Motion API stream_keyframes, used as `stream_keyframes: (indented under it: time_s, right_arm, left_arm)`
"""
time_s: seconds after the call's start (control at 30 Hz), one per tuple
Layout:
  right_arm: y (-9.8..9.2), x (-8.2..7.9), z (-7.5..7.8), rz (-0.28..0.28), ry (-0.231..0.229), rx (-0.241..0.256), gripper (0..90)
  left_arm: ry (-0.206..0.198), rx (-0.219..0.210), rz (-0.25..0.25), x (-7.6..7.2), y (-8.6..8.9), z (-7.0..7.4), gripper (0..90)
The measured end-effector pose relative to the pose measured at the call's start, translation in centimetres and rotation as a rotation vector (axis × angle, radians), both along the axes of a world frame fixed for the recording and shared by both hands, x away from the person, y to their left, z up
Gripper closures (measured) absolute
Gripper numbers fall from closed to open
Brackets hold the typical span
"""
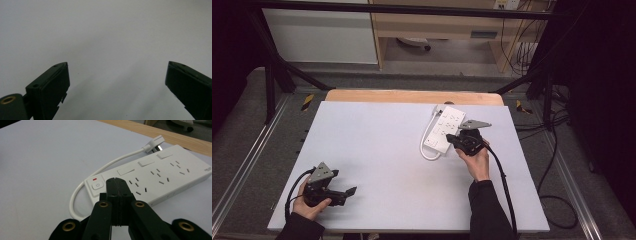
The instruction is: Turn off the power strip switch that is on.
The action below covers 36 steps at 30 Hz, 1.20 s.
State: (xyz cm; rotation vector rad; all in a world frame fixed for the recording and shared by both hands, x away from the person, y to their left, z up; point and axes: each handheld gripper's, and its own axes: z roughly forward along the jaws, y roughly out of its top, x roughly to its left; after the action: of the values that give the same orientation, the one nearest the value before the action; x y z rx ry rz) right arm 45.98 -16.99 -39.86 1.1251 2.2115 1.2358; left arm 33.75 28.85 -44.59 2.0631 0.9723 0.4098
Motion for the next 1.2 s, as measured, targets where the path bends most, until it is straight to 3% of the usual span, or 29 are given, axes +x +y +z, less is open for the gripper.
stream_keyframes:
  time_s: [0.5,0.97,1.2]
  right_arm:
    - [1.8,2.5,-0.6,-0.006,0.008,-0.004,90.0]
    - [1.7,3.8,-1.8,-0.033,0.034,0.018,90.0]
    - [2.0,4.3,-1.8,-0.032,0.029,0.002,90.0]
  left_arm:
    - [-0.002,0.000,0.003,0.0,0.1,0.0,5.4]
    - [-0.001,0.001,0.002,0.1,0.1,0.0,5.5]
    - [-0.001,0.001,0.002,0.1,0.1,0.0,5.5]
